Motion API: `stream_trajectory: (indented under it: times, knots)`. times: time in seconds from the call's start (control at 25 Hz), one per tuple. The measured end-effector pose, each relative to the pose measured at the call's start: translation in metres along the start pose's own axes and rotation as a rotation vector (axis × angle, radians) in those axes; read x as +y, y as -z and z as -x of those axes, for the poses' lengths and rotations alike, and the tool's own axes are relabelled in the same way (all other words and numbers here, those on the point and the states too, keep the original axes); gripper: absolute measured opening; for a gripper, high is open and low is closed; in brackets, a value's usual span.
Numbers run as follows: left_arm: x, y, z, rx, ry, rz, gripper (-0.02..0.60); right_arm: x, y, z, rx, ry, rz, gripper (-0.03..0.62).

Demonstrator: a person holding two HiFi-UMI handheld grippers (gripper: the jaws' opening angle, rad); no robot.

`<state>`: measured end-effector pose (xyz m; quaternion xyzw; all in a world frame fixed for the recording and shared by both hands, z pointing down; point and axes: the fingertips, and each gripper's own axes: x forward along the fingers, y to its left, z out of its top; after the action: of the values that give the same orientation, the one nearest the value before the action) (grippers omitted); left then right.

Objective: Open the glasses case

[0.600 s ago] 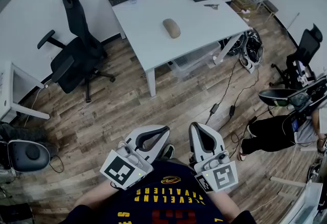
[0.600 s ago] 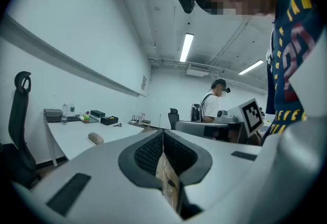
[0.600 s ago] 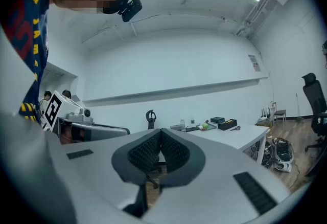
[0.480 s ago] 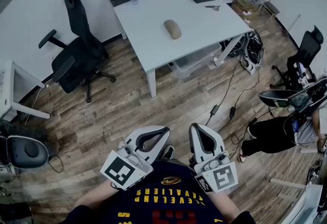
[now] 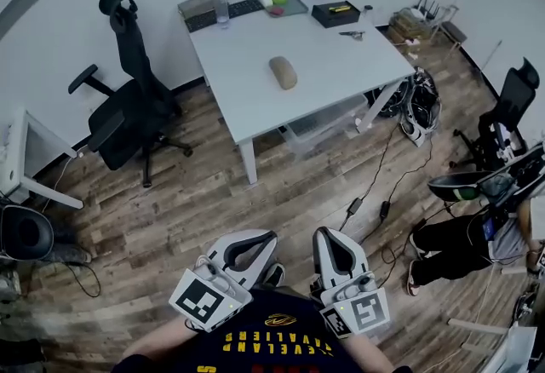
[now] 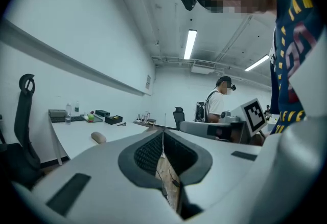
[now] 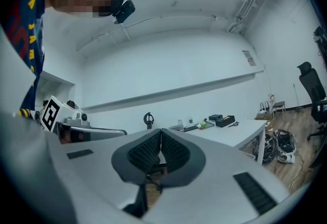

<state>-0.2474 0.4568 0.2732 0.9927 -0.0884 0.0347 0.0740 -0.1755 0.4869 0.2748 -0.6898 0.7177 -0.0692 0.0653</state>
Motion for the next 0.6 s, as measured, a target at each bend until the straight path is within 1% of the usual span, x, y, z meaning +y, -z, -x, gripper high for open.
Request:
stream_trajectory:
  times: [0.2, 0.32, 0.6]
  knots:
    - [0.004, 0.017, -0.007, 0.047, -0.051, 0.034, 0.015, -0.019, 0.010, 0.005, 0.023, 0.001, -0.051, 0.014]
    - [0.014, 0.017, -0.016, 0.047, -0.077, 0.044, 0.015, -0.030, 0.010, 0.003, 0.024, 0.003, -0.057, 0.014]
    - [0.044, 0.010, -0.047, 0.064, -0.084, 0.041, 0.016, -0.059, 0.010, -0.023, 0.039, 0.035, -0.087, 0.014]
